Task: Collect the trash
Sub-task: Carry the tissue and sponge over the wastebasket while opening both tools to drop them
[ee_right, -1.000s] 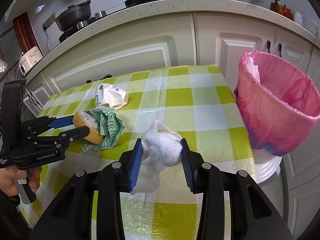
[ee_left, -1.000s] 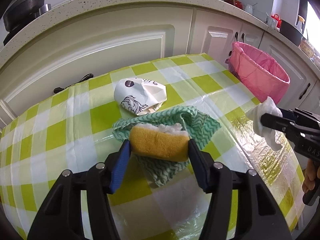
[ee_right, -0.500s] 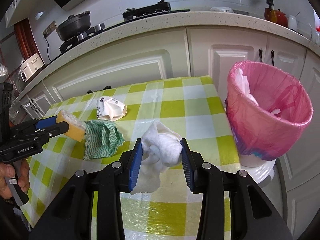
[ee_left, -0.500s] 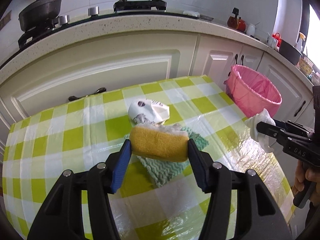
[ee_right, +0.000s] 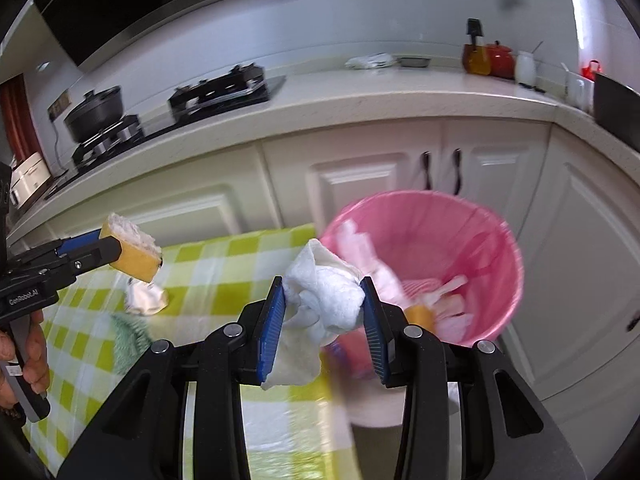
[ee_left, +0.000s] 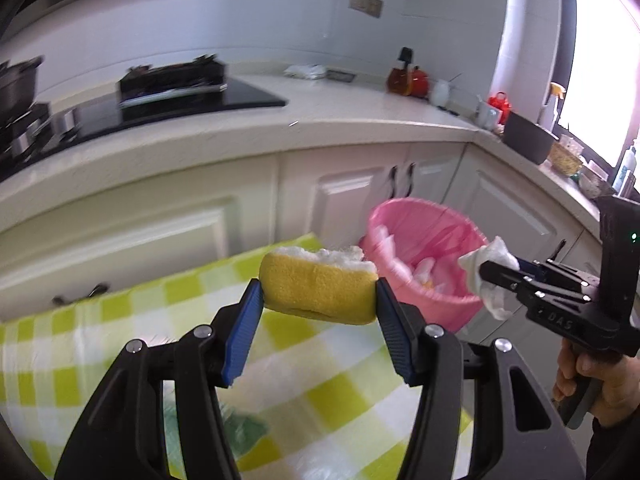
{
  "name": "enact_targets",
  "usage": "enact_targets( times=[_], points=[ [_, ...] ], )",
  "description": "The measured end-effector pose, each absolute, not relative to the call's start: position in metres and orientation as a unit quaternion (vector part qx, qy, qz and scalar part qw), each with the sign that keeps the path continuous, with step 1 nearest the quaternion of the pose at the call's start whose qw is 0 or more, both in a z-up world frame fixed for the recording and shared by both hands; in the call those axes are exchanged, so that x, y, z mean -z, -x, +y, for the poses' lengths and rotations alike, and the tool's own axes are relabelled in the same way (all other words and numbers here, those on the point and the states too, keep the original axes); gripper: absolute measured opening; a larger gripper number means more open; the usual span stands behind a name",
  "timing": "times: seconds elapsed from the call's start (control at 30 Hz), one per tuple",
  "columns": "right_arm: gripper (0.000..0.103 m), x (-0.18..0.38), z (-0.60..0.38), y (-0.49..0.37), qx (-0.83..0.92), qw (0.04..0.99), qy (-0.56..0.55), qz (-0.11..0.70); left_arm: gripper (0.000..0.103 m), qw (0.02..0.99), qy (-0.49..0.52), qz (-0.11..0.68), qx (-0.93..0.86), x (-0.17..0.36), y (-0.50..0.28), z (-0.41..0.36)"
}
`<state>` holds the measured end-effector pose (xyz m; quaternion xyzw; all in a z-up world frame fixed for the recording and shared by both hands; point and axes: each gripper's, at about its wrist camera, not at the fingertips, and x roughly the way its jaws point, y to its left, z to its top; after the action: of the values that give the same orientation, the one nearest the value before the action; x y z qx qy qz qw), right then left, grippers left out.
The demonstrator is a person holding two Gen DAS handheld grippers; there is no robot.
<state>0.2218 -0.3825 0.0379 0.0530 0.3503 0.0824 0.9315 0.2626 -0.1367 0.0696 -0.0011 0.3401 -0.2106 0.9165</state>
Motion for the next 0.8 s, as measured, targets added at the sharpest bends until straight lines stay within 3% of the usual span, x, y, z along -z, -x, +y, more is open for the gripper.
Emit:
enact_targets(
  times=[0.37, 0.7, 0.73, 0.77, 0.8],
  points=[
    [0.037, -0.037, -0.46, -0.273, -0.041, 0.932, -0.064, 0.354, 0.055, 0.895, -0.005, 0.353, 0.273, -0.08, -0.344, -0.265],
    [0.041, -0.028, -0.487, -0.307, -0.022, 0.932, -0.071, 0.355, 0.062, 0.88, 0.02, 0.384, 0.278, -0.063, -0.402, -0.312],
    [0.046, -0.027, -0.488, -0.308, -0.021, 0.932, -0.071, 0.356, 0.067, 0.88, 0.022, 0.386, 0.276, -0.062, -0.405, -0.313],
    [0.061, -0.025, -0.489, -0.308, -0.021, 0.932, -0.071, 0.355, 0.072, 0.88, 0.024, 0.385, 0.276, -0.062, -0.405, -0.313],
    [0.066, -0.024, -0.489, -0.307, -0.017, 0.933, -0.07, 0.354, 0.072, 0.881, 0.026, 0.382, 0.279, -0.062, -0.404, -0.312]
  ],
)
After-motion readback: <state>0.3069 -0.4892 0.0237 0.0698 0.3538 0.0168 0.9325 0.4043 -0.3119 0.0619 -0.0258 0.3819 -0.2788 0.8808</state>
